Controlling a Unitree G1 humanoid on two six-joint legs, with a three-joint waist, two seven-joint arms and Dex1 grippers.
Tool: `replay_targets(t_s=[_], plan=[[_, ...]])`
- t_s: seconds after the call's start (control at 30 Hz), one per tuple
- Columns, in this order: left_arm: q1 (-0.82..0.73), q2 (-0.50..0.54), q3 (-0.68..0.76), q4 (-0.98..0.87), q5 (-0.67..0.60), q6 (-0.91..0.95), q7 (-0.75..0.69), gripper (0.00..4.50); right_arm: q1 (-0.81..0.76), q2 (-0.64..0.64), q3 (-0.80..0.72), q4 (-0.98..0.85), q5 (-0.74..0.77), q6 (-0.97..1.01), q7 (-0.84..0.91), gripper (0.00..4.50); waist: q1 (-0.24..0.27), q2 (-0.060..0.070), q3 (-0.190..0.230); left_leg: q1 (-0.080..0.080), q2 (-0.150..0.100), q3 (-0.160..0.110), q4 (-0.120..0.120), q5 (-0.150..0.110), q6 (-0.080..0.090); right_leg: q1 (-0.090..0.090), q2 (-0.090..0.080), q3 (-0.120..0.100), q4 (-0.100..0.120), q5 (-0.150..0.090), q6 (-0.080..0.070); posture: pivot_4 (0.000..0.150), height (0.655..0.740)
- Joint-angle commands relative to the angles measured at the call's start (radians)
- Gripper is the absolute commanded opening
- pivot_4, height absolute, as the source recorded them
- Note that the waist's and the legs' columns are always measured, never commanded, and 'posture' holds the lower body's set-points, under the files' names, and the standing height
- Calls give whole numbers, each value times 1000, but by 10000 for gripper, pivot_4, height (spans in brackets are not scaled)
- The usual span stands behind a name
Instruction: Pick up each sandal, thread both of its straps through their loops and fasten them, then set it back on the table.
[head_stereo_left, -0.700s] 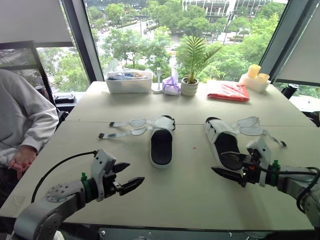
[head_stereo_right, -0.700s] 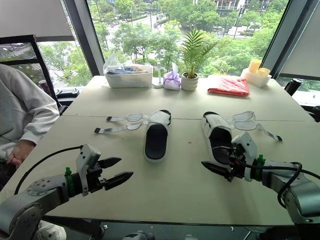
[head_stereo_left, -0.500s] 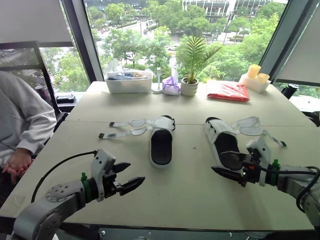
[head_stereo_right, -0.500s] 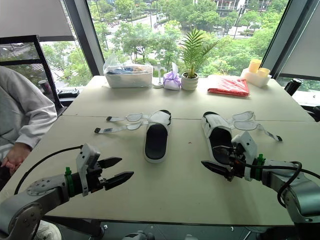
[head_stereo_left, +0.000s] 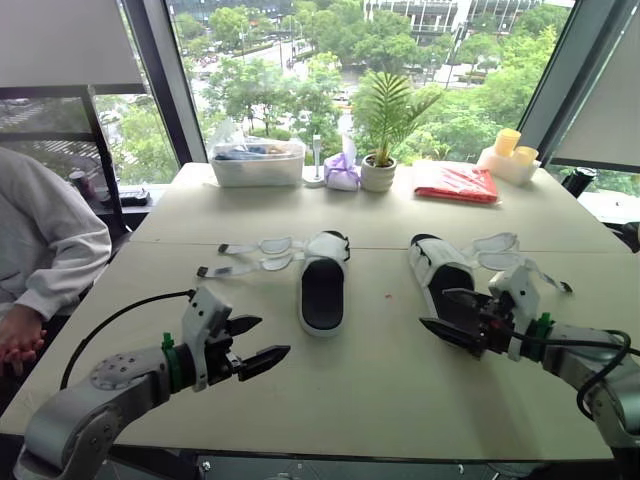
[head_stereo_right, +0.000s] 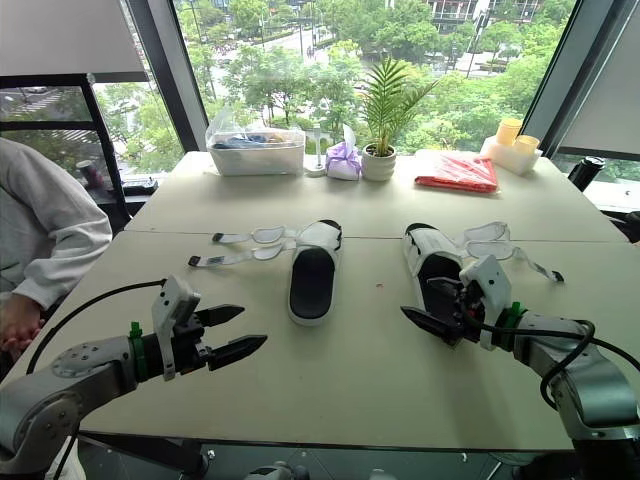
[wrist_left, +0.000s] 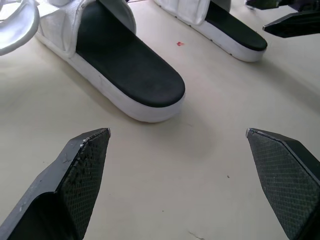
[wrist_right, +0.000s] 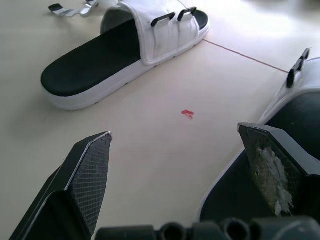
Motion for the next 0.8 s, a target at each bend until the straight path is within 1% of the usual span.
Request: replay_targets(t_s=[0.03,0.07,0.1,0.17,0.2,0.27,0.4,0.47,0.53,0.63,0.73,0.77,0.8], plan=[[-60,118,18,19,-14,7,-135,45000,-55,-49,-5,60,-162,-182,-64,43600,-1,-1,1,0,0,0,0,0,0,0,0,0,0,0,0,1500,7388],[-69,145,10,21,-14,7,-166,45000,-63,-63,11,79,-212,-228,-77,43600,-1,0,1,-1,0,0,0,0,0,-1,0,0,0,0,0,1500,7388],[-95,161,6,26,-29,16,-187,45000,-81,-83,48,116,-294,-295,-105,43600,0,1,0,0,0,1,0,0,0,-1,0,0,0,0,0,1500,7388],[-152,170,-1,41,-53,31,-204,45000,-132,-105,123,207,-437,-418,-166,43600,-1,1,0,0,0,2,0,0,0,-1,0,0,-1,0,0,1500,7388],[-176,167,-2,46,-60,37,-204,45000,-161,-107,156,257,-493,-466,-193,43600,-2,1,0,0,0,2,0,0,0,-1,0,0,-1,0,0,1500,7388],[-205,159,-4,50,-66,47,-200,45000,-205,-100,190,334,-554,-529,-228,43600,-3,1,0,0,0,2,0,0,0,-1,0,0,-1,0,0,1500,7388],[-235,116,4,23,-104,71,-157,45000,-404,-66,364,613,-797,-697,-378,43600,-12,1,1,0,0,2,0,1,-2,-2,0,0,1,1,1,1500,7388],[-226,102,2,9,-108,78,-141,45000,-495,-43,450,747,-908,-747,-447,43600,-17,1,1,0,0,2,0,2,-3,-2,0,0,2,1,2,1500,7388],[-214,89,-7,-3,-100,77,-125,45000,-581,-14,516,881,-993,-771,-526,43600,-24,0,1,1,0,2,0,6,-9,-2,0,0,3,2,2,1500,7388],[-189,67,-20,-26,-88,72,-97,45000,-706,41,587,1054,-1078,-784,-628,43600,-27,0,1,1,0,2,-1,8,-10,-2,0,0,3,2,3,1500,7388],[-170,45,-16,-45,-89,73,-68,45000,-786,69,644,1181,-1130,-809,-666,36181,-26,0,1,1,0,2,-1,8,-10,-2,1,0,3,2,3,1500,7388],[-164,40,-15,-52,-89,73,-60,45000,-799,75,653,1211,-1133,-818,-677,30703,-25,0,1,1,0,2,-1,8,-10,-2,1,0,3,2,3,1500,7388],[-156,33,-12,-61,-93,74,-49,45000,-811,82,660,1235,-1136,-823,-688,26919,-24,0,1,1,0,2,-1,8,-11,-1,1,0,4,2,3,1500,7388]])
